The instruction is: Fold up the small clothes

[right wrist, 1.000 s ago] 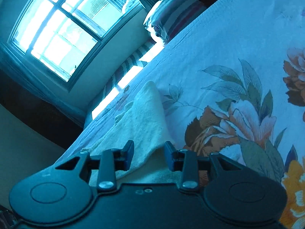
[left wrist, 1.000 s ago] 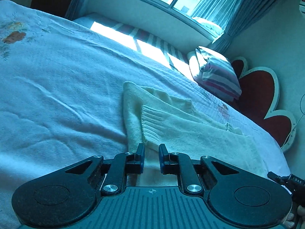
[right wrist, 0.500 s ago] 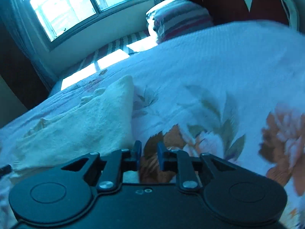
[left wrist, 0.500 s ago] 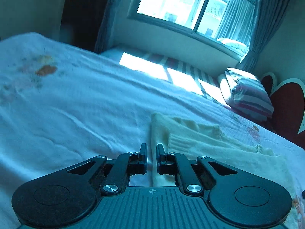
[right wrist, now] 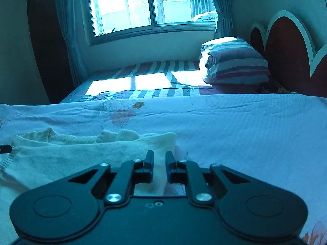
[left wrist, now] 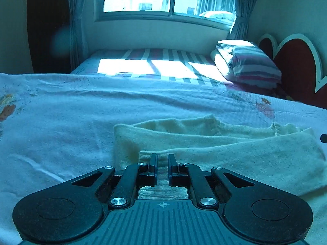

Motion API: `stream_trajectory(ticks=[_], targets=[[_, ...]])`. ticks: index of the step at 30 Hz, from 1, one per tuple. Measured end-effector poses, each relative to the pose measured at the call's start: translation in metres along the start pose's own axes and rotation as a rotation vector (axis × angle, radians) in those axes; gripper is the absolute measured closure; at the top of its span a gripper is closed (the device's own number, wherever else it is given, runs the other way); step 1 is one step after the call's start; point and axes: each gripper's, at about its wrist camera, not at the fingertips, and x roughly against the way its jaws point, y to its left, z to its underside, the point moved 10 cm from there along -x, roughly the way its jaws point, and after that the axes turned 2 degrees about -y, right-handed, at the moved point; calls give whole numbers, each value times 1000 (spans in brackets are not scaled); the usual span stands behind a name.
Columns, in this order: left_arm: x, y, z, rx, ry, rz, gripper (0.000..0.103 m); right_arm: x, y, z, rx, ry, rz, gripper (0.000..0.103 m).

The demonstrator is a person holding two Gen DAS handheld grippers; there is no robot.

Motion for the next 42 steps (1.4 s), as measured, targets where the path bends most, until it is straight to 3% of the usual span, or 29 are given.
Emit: stream_trajectory(ticks=[3, 4, 6, 8, 9, 11, 13, 15, 16, 17, 19, 20, 21, 22, 24, 25, 26, 28, 29, 30, 32, 33, 35, 37, 39, 42], targets=[[-3, 1, 0, -24, -7, -19, 94, -38, -6, 9, -1, 110, 33, 94], [3, 2, -5, -19, -22, -27, 94, -47, -11, 14, 7, 139, 58, 90], [12, 2, -13, -38, -78, -38, 94, -44, -12, 5, -18, 122, 36, 90], [-5, 5, 0, -43, 29, -34, 91, -33, -9, -6, -10, 43, 11, 87], [-6, 6, 0, -46, 10, -26, 90, -35, -9, -4, -7, 52, 7, 85], [6, 7, -4, -40, -16, -50, 90, -49, -11, 14, 15, 156, 17, 87], [20, 6, -6, -37, -73, -43, 90, -32, -9, 10, 17, 127, 7, 90], [7, 6, 14, -81, 35, -60, 88, -5, -3, 8, 14, 53, -24, 90], [6, 7, 15, -88, 2, -65, 84, -2, 0, 16, 36, 62, -28, 89], [6, 8, 14, -83, 2, -67, 84, -9, 1, 30, 54, 131, -24, 86], [20, 10, 4, -28, -18, -55, 84, -11, 2, 35, 55, 130, -17, 86], [31, 9, -2, -10, -73, -36, 83, -4, 3, 29, 35, 135, -19, 87], [36, 8, -2, -6, -93, -26, 73, 9, 6, 21, 16, 93, -45, 86], [31, 3, 3, -25, -53, -12, 46, 21, 8, 17, 6, 56, -66, 85], [8, -1, 26, -93, 88, -27, 24, 25, 13, 32, 40, 82, -73, 83], [13, 0, 23, -82, 45, -43, 24, 16, 13, 51, 73, 155, -59, 81], [17, 0, 21, -72, 50, -46, 24, 16, 13, 56, 91, 131, -49, 81], [41, -4, 14, -67, -54, -39, 24, 29, 14, 50, 83, 109, -38, 82], [42, -6, 20, -89, -46, -51, 24, 42, 17, 44, 68, 60, -61, 82], [31, -5, 34, -115, 52, -73, 24, 49, 19, 43, 64, 39, -72, 81], [26, 2, 41, -22, 86, -60, 22, 31, 20, 66, 83, 163, -50, 79], [28, 6, 42, 23, 118, -55, 22, 30, 19, 65, 77, 136, -46, 78], [49, 13, 38, 73, 64, -70, 22, 35, 19, 57, 33, 157, -45, 77], [72, 15, 47, 90, 46, -48, 22, 54, 18, 48, 10, 100, -64, 69], [100, 19, 67, 69, 36, -33, 21, 77, 13, 46, -4, 78, -62, 63], [142, 32, 111, 35, 50, -24, 21, 120, -5, 65, -155, 103, -133, 56]])
